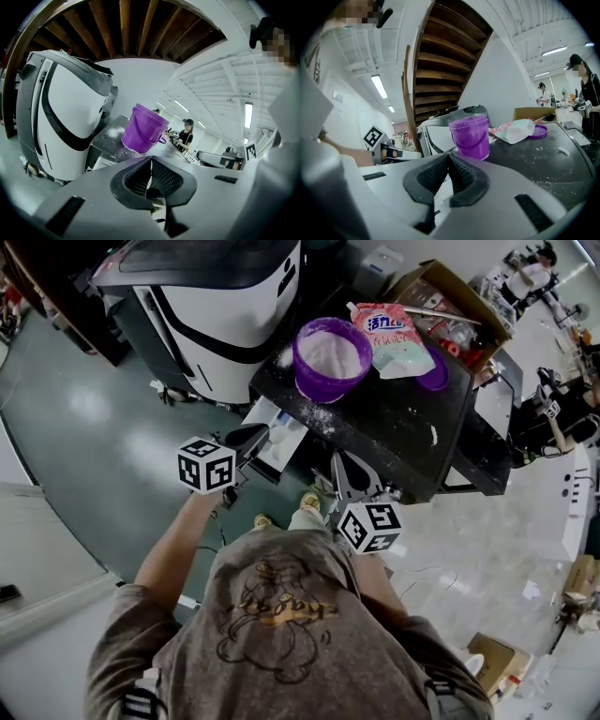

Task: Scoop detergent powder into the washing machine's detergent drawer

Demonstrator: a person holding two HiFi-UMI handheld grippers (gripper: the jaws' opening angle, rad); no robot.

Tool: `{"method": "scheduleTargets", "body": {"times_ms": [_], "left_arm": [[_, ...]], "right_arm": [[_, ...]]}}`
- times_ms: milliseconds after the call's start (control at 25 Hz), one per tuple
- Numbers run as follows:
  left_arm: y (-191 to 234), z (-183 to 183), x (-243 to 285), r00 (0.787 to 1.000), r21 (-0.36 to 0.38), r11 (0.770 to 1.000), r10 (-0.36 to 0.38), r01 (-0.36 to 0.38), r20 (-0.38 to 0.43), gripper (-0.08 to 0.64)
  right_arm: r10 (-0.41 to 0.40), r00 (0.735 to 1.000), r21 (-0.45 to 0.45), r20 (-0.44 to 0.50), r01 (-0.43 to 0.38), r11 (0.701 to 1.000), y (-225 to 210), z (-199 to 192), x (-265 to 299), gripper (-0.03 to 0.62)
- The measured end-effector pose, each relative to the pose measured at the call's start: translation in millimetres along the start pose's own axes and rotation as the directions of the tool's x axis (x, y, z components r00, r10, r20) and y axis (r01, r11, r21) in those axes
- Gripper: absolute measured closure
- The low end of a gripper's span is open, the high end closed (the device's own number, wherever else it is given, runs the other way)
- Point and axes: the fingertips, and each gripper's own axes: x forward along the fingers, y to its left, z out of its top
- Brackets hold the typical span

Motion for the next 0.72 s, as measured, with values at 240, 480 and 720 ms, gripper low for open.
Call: {"method": "scheduleTargets", "body": {"times_ms": [240, 480, 720], "left_arm": [[4, -24, 7, 0.998, 0.094, 0.995, 0.047, -0.043, -0.046, 0.537], [2, -36, 11, 0.995, 0.214, 0.975, 0.075, -0.058, -0.071, 0.537], [-7, -45, 17, 0.994, 0.34, 0.94, 0.057, -0.023, -0.089, 0.537]], "right_arm": [[-0.004, 1.0, 0.001, -0.001, 0.004, 1.0, 1, -2, -2, 0.591], [-0.008, 1.0, 0.0, -0.002, 0.008, 1.0, 2, -4, -3, 0.591], [-0.009, 1.0, 0.0, -0.001, 0.009, 1.0, 3, -6, -5, 0.591]]}}
